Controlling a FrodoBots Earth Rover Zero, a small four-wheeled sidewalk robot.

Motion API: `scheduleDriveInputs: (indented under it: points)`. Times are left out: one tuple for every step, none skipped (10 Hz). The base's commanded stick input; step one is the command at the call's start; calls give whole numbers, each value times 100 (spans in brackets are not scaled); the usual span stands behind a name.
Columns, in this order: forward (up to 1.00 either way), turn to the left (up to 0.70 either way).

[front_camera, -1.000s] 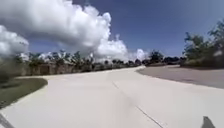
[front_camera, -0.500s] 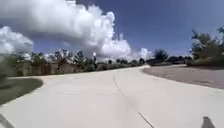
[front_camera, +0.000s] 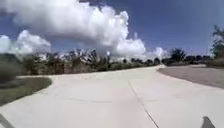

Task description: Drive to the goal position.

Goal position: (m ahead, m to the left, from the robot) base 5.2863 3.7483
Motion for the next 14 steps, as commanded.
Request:
scheduleDriveInputs:
  points:
    - [85,34]
    - [85,34]
    - [85,34]
    - [85,0]
    - [85,0]
    - [85,0]
    - [85,0]
    - [85,0]
    - [85,0]
    - [85,0]
    - [85,0]
    - [85,0]
    - [85,0]
    - [85,0]
